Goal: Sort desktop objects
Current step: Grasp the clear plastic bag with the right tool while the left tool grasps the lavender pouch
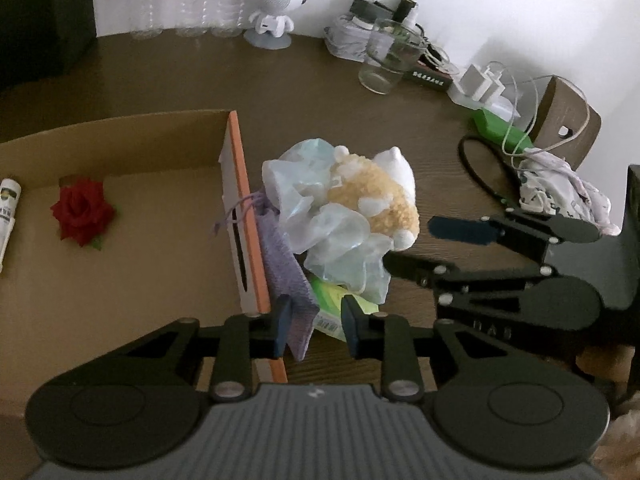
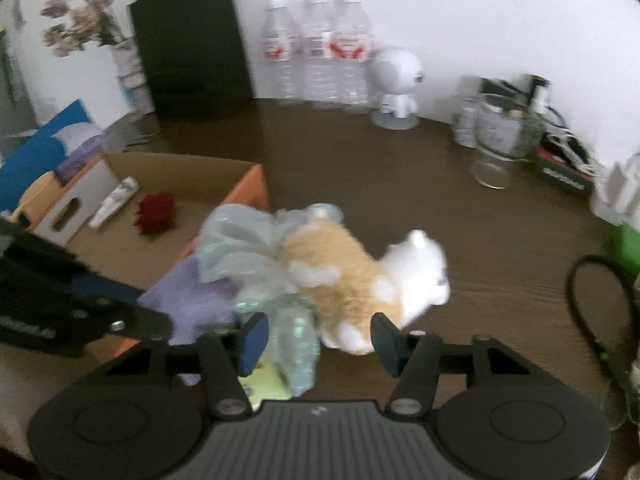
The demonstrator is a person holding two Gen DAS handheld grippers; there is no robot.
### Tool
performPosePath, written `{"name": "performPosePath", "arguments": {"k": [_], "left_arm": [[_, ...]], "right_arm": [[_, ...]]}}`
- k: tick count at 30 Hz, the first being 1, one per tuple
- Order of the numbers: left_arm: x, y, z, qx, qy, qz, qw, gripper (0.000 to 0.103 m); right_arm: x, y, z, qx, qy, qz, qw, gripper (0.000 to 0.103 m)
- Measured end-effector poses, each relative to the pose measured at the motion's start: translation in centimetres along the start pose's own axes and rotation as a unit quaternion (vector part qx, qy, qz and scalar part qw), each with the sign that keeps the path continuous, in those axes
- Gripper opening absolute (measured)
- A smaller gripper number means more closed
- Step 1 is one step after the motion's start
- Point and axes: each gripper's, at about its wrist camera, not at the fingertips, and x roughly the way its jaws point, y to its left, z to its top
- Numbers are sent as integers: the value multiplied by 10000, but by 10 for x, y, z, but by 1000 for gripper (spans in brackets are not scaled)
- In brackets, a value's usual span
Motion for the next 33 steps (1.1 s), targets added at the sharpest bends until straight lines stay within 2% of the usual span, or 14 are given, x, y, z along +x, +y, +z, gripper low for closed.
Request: {"name": "performPosePath", "arguments": {"k": [4, 13, 15, 17, 22, 33], "left_arm": [[4, -1, 1, -29, 37, 20, 10000, 28], [11, -1, 5, -74, 86, 77, 9999, 29], [12, -1, 5, -71, 95, 89, 9999, 29], [13, -1, 6, -66, 99, 96, 9999, 29], [14, 1, 6, -129, 109, 104, 9998, 28], [16, 3, 6, -224, 134, 83, 9996, 29]], "right_arm": [[8, 4, -3, -59, 99, 186, 9998, 43], [24, -1, -8, 165, 240, 392, 9988, 43], [29, -1, -9, 210, 281, 414, 9985, 38], [35, -1, -10, 315, 316, 427, 9981, 29], [42, -2, -12, 467, 356, 436, 9973, 20], [46, -6, -16, 769, 406, 555, 9947, 11]]}}
